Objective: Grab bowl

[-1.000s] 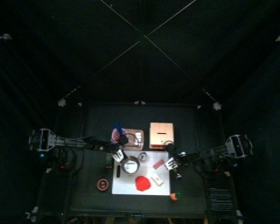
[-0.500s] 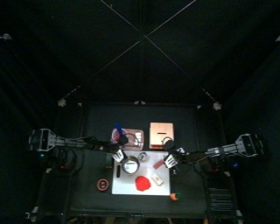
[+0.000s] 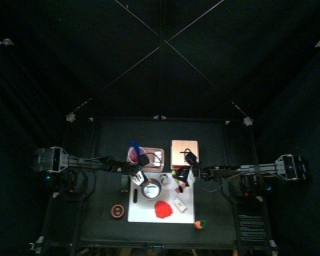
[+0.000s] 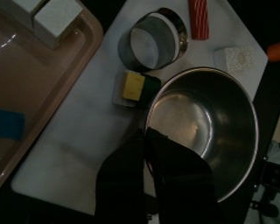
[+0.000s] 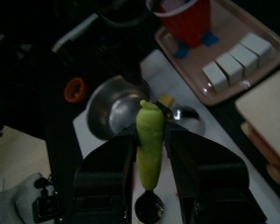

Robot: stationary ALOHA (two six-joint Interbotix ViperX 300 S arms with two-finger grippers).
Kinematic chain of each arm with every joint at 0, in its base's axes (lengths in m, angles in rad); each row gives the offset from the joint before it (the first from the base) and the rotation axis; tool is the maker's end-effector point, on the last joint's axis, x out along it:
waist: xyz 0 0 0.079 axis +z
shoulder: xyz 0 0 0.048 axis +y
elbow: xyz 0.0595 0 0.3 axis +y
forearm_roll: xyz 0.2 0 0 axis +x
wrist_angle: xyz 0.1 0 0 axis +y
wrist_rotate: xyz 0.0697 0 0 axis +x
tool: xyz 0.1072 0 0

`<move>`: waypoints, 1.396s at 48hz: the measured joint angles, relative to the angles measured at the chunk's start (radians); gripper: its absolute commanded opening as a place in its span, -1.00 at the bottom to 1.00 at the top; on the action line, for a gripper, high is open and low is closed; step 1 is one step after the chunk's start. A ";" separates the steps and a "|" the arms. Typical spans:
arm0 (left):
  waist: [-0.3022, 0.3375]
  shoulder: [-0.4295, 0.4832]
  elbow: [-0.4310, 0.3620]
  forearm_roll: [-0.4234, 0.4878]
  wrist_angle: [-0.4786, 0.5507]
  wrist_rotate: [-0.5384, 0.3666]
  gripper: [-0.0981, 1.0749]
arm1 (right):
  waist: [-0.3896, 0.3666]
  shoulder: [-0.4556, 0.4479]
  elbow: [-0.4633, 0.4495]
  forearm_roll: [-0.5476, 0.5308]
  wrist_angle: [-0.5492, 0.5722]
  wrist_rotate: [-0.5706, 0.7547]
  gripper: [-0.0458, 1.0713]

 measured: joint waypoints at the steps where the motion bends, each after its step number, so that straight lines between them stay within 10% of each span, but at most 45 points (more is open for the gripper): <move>1: 0.002 0.005 -0.003 0.002 -0.003 0.000 -0.31 | -0.011 0.008 -0.006 -0.009 -0.028 -0.002 0.06; 17: -0.002 0.038 -0.031 -0.054 -0.120 -0.002 -0.31 | -0.089 0.161 -0.109 -0.089 -0.216 -0.009 0.06; 67: 0.000 0.040 -0.032 -0.224 -0.299 -0.002 -0.31 | -0.179 0.354 -0.241 -0.103 -0.209 -0.008 0.06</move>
